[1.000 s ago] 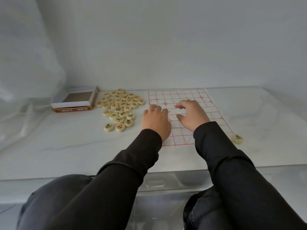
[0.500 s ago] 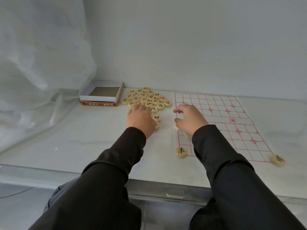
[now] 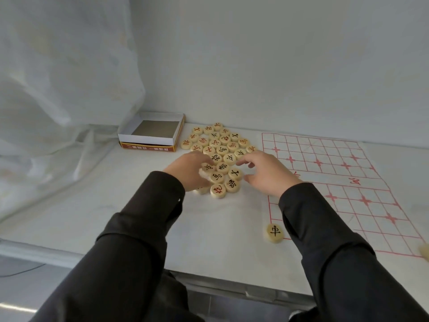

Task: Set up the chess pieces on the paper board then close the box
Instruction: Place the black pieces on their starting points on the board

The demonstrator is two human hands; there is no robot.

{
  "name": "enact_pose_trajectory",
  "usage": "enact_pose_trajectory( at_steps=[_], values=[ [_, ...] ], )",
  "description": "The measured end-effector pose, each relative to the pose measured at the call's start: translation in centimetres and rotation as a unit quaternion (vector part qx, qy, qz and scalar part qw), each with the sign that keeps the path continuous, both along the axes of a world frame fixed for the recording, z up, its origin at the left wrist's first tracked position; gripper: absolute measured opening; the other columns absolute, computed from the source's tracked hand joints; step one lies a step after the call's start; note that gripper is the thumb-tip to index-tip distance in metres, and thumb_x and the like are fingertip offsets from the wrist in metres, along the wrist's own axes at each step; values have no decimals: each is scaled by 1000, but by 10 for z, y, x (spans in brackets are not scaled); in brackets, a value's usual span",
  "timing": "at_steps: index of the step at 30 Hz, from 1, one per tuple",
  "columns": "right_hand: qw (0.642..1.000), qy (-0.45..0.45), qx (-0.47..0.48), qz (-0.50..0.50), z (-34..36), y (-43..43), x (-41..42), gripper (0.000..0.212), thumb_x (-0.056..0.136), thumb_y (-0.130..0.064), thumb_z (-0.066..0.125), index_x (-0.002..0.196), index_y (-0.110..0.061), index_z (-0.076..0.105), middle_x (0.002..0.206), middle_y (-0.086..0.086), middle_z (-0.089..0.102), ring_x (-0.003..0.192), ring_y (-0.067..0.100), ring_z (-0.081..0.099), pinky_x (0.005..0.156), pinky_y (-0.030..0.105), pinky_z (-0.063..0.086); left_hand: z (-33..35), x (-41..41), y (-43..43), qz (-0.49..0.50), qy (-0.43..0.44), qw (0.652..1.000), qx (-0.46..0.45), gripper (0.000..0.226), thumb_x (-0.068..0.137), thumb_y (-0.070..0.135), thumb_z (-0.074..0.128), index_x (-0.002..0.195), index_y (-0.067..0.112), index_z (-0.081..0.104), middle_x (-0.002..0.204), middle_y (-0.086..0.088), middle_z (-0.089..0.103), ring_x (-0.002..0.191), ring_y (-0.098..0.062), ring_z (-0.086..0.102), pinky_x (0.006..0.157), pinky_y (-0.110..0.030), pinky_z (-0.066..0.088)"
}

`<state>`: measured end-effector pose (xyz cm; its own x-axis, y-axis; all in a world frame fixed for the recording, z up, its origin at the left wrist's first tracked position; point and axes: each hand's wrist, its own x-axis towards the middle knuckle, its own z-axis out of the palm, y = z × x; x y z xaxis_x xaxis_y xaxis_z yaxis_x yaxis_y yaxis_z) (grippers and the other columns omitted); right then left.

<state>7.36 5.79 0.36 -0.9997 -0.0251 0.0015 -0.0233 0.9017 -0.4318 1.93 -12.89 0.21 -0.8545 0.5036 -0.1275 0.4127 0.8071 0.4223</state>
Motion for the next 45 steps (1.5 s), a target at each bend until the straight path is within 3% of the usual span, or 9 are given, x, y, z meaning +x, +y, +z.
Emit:
enact_pose_trajectory(
  at_steps=[6,10,15,20,25,29,34,40,45],
  values=[
    [999,-25,14,43,-12,-9,-2,46,83,-9,63,126,-23,55,138,1,39,128,20,40,103,30,36,-4,-1,-5,-1,-52,996,-72,66,71,24,79,127,23,46,127,-2,47,98,-16,48,89,-27,41],
    [996,-47,49,56,-19,-15,0,45,81,-15,67,124,-24,58,146,2,31,135,22,29,108,34,28,-4,-1,-3,-11,-64,994,-84,60,70,23,80,120,21,48,118,-2,53,95,-15,47,83,-25,40],
    [997,-48,36,43,-22,-12,4,39,76,-19,75,113,-20,63,140,0,35,131,18,33,104,29,30,-7,5,2,-22,-51,995,-80,40,74,22,77,107,17,55,105,1,55,92,-16,49,78,-24,40],
    [999,-18,4,39,-13,-6,11,35,76,-17,75,108,-18,63,129,-1,43,124,17,38,102,27,31,-7,8,5,-26,-45,996,-69,38,75,24,76,107,17,57,99,4,53,91,-15,50,78,-23,42],
    [1000,-13,15,7,-4,3,19,38,79,-15,71,115,-19,62,118,0,56,111,15,47,88,23,35,-5,11,7,-32,-48,997,-43,38,74,23,77,106,19,58,97,5,54,89,-13,50,75,-21,40],
    [997,-42,58,23,-8,1,22,37,78,-17,72,114,-22,63,117,1,51,113,19,44,94,29,39,-3,10,2,-36,-84,996,-10,37,73,11,77,104,21,59,91,6,57,79,-11,55,72,-19,44],
    [993,-55,99,31,-11,-4,24,40,77,-29,73,116,-25,62,121,2,48,117,20,40,99,33,37,-4,3,-8,5,-58,998,-21,29,77,8,72,102,18,60,90,4,57,81,-14,54,73,-21,43],
    [996,-36,80,10,-13,-4,20,56,77,-33,72,128,-25,51,130,1,45,122,20,37,102,32,35,-8,-1,-7,46,-38,998,-21,23,84,12,65,105,17,56,100,-2,57,85,-16,53,76,-23,43],
    [997,-38,68,11,-15,-6,17,62,77,-31,73,132,-24,47,135,1,42,125,20,35,104,33,34,-12,2,1,50,-46,998,19,23,88,29,59,109,21,55,103,-1,58,86,-18,57,76,-25,46]
  ],
)
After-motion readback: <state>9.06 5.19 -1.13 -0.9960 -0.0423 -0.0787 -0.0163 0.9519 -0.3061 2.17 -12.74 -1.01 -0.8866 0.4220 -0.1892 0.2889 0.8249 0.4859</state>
